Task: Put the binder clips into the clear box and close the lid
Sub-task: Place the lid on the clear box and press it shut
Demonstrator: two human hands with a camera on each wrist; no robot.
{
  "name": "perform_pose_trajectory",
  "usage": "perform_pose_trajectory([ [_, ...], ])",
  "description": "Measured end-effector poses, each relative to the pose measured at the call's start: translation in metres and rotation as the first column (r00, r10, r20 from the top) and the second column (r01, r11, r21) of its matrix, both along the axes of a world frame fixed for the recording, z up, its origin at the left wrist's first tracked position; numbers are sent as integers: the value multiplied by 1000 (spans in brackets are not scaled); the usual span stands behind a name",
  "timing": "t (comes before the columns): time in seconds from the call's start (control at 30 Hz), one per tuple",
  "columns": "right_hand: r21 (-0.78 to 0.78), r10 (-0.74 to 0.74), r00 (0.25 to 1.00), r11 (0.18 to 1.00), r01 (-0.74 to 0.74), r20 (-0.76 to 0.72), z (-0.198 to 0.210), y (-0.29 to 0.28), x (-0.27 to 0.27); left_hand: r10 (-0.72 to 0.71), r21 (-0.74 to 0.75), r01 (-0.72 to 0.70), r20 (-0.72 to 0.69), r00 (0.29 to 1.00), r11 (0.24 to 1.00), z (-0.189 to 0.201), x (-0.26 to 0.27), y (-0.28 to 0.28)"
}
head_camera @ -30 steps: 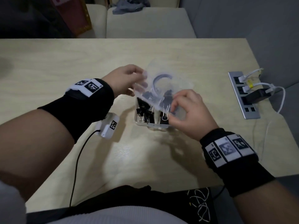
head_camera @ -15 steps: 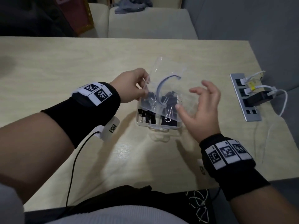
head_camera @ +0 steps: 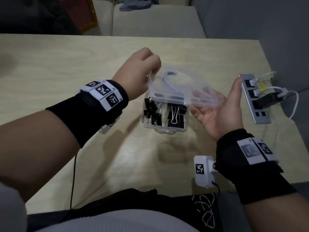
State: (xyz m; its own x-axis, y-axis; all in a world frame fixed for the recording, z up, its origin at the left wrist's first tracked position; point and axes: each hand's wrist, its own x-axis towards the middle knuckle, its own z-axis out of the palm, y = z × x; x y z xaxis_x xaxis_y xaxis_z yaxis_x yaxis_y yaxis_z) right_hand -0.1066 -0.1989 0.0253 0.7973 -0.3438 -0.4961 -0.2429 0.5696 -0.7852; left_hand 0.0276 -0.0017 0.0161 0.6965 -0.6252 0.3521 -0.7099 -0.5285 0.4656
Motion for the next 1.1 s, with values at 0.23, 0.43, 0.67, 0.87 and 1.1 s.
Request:
perform_pose_trajectory([
  [0.23, -130, -26, 999, 991, 22, -24, -18, -4, -1, 33, 147, -13, -134, 990, 989, -18, -1, 14],
  [0.43, -356, 93, 995, 929, -98, -32, -18, -7, 5, 89, -34, -135, -594, 799, 990, 4, 7, 11],
  [0.67, -407, 81, 997, 911, -69, 11, -12, -5, 18, 121, 243, 62, -672, 731, 968, 12, 7, 5],
  [0.87, -388, 87, 992, 915, -115, -89, -23, -7, 22, 217, 191, -106, -787, 578, 976, -7, 7, 11],
  [1.1, -598, 172, 902, 697, -396, -396, -48, 0, 16, 379, 348, -152, -818, 432, 925, -24, 0, 9],
])
